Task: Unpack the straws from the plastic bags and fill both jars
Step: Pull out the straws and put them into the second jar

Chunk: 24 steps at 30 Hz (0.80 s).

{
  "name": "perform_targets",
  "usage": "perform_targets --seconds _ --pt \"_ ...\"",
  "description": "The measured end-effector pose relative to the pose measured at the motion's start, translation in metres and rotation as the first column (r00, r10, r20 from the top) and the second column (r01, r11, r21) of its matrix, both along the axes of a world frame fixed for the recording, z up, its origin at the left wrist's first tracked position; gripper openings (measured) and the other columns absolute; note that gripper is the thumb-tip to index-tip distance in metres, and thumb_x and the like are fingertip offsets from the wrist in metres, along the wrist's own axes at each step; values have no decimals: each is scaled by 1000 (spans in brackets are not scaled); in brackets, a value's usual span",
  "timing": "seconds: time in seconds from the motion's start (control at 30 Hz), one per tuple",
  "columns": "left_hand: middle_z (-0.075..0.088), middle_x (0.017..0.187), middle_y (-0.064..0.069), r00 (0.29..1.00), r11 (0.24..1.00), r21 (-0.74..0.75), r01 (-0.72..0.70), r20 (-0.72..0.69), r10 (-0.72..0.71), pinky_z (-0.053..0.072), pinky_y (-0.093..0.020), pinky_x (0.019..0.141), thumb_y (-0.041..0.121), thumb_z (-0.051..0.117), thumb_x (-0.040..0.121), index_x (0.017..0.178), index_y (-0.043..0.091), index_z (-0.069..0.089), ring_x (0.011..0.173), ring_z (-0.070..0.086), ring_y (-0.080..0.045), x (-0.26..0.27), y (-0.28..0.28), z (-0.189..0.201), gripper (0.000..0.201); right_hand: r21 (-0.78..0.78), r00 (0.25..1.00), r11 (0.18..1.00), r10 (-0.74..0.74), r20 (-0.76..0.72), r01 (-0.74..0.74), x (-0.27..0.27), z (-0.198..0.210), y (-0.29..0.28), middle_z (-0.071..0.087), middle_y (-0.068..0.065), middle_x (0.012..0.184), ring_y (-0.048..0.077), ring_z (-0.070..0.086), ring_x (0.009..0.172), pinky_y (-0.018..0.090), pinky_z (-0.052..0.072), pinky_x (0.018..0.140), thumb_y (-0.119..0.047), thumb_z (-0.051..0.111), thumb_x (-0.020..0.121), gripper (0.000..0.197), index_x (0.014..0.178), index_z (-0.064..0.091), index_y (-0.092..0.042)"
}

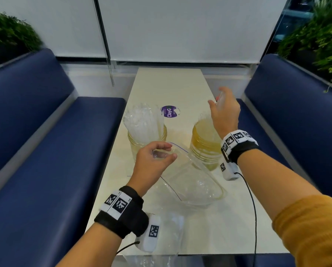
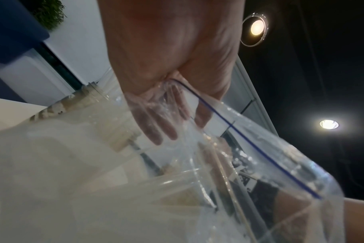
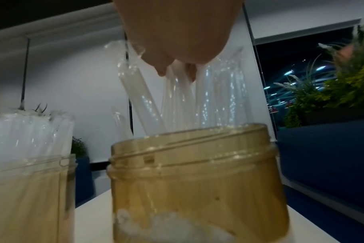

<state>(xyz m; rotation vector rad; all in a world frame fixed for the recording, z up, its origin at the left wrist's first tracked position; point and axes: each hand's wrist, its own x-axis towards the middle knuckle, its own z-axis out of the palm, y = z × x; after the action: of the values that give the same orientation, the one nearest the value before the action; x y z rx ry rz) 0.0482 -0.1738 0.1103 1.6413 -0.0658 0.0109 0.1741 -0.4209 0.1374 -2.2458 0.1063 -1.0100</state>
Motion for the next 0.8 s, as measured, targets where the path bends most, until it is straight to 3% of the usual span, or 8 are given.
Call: perform_targets --seconds 0.07,0.23,0.33,0.43,0.5,0.57,0.67,0.8 --pt "75 106 1 1000 1000 1 2 -4 -2 60 -42 90 16 83 81 105 16 74 97 70 -22 1 -1 0 26 -77 998 995 -62 5 62 -4 -3 0 69 5 104 22 64 93 32 49 80 -29 59 98 25 115 63 -12" --pt "74 106 2 1000 1000 8 10 -9 -10 60 -44 90 13 79 84 106 18 74 96 70 -21 4 -5 2 23 -347 981 930 -167 -97 124 -10 -20 3 66 9 104 30 58 103 44 49 86 -27 37 103 42 93 69 -2" --pt "74 109 2 999 999 12 35 -14 -35 60 -42 90 3 73 86 111 17 73 98 71 -21 5 -6 3 29 -611 911 792 -248 -329 -5 -13 -21 1 54 13 141 35 41 137 52 28 115 -27 34 103 40 124 63 -8" --pt "73 116 0 997 998 -7 70 -15 -70 59 -35 90 -8 63 87 118 13 71 101 73 -21 5 -6 4 38 -708 835 701 -336 -436 -87 -21 -12 -2 26 16 160 39 19 149 58 12 119 -41 36 103 52 151 33 -21" --pt "72 120 0 994 994 0 106 -10 -106 57 -27 86 -15 55 87 122 11 69 99 74 -12 6 -7 4 46 -650 932 759 -215 -291 -28 -38 9 8 48 17 143 38 43 133 56 32 111 -42 46 99 46 136 54 -17" --pt "70 124 2 990 990 15 141 1 -141 56 -23 81 -19 51 86 125 11 68 101 73 -6 7 -8 4 52 -553 997 830 50 -50 -70 -63 33 28 67 8 93 25 61 85 41 52 77 -35 54 94 28 89 70 -13" --pt "69 128 2 981 982 12 191 34 -191 57 -25 86 -21 48 85 126 10 67 107 70 -7 8 -11 7 55 -508 862 701 345 -373 -500 -108 60 66 47 -2 44 14 38 43 32 41 51 -27 54 91 42 52 54 -12" --pt "66 133 5 972 972 17 233 36 -234 59 -29 89 -22 47 82 125 10 68 115 66 -12 7 -14 11 57 -463 567 439 138 -812 -770 -140 20 91 64 -7 78 11 58 70 33 48 66 -24 51 96 23 89 70 -12"
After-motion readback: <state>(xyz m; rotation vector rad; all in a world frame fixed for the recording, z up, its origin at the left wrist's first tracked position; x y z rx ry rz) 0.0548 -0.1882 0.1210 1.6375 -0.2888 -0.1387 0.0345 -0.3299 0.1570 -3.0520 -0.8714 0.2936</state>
